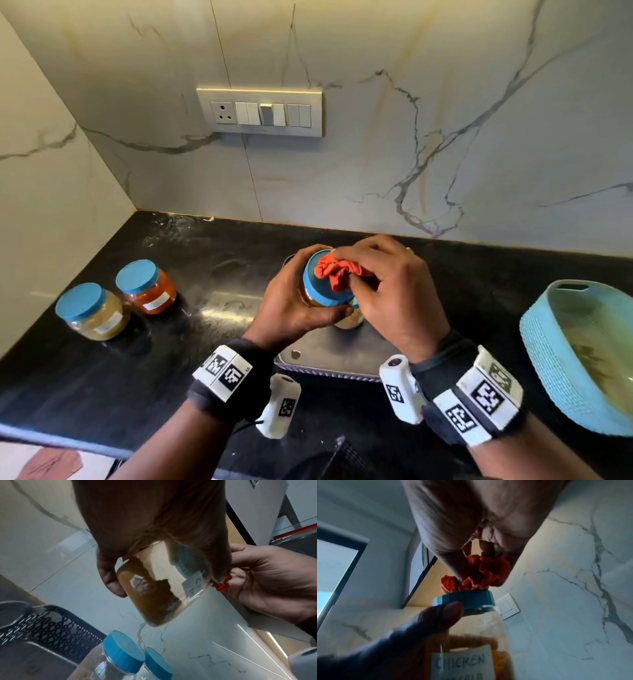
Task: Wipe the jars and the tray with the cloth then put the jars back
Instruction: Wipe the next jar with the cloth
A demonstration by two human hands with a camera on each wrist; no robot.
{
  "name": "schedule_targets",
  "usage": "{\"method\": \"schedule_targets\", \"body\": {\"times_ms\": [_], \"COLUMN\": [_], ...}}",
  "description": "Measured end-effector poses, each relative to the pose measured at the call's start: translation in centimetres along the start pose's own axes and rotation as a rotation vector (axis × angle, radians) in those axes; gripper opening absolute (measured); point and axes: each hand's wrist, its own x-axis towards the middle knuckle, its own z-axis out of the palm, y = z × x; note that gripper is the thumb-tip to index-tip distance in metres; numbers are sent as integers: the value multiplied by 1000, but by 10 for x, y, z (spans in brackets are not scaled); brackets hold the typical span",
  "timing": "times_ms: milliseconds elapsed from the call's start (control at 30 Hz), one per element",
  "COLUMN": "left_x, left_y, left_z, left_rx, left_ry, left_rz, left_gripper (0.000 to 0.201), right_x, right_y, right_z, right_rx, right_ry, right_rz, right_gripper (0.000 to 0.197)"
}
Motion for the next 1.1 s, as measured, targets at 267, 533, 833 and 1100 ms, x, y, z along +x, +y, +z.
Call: {"method": "schedule_targets", "body": {"times_ms": [267,533,833,1100], "left_x": [4,17,12,18], "left_y": [12,17,15,12], "left_z": [-2,1,8,-3], "left_rx": [120,202,216,276], "left_ry": [14,72,26,45], "left_rz": [104,198,252,301], "left_gripper": [72,72,76,73], "right_x": [3,14,20,7], "right_y": [-2,-14,3,-25], "right_z": [-7,-11,-20,-17], "right_rx": [-19,3,-79,-50], "right_ry": [-130,-125,-73,-128], "right_rz": [17,-35,112,-23], "right_gripper": [41,26,23,24]}}
